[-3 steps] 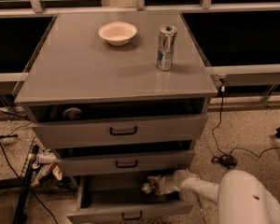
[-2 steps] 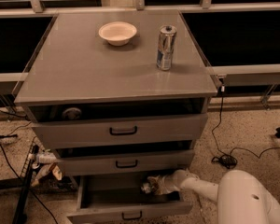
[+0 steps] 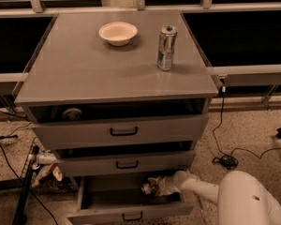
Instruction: Pick green can from bottom drawer and place on counter
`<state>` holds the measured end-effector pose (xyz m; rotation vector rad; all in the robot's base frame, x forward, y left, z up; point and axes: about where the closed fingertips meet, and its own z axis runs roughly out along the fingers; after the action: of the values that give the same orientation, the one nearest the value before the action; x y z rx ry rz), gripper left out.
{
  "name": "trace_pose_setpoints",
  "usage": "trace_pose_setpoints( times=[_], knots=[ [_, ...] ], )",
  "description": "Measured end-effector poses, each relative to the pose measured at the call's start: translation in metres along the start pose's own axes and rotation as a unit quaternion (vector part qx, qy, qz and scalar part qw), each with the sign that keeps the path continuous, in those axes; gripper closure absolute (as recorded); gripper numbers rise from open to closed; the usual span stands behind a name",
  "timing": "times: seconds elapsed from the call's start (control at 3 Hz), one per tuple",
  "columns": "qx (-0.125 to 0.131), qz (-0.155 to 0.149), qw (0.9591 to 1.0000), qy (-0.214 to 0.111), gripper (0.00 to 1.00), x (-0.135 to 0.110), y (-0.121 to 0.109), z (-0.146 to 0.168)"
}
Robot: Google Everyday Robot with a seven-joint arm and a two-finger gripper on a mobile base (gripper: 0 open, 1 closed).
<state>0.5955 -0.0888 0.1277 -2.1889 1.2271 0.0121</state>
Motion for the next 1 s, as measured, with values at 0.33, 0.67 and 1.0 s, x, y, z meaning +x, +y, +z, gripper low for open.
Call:
trace_pose_setpoints(
  times=[0.33,0.67,1.0],
  knots=[
    [0.000,0.000,1.0000,0.000,1.00,0.000,0.000,0.000],
    [0.005,-0.001,0.9999,-0.012,1.00,-0.006,-0.002,-0.005],
    [0.010,-0.005,0.9997,-0.023,1.00,-0.015,-0.003,-0.020]
  ],
)
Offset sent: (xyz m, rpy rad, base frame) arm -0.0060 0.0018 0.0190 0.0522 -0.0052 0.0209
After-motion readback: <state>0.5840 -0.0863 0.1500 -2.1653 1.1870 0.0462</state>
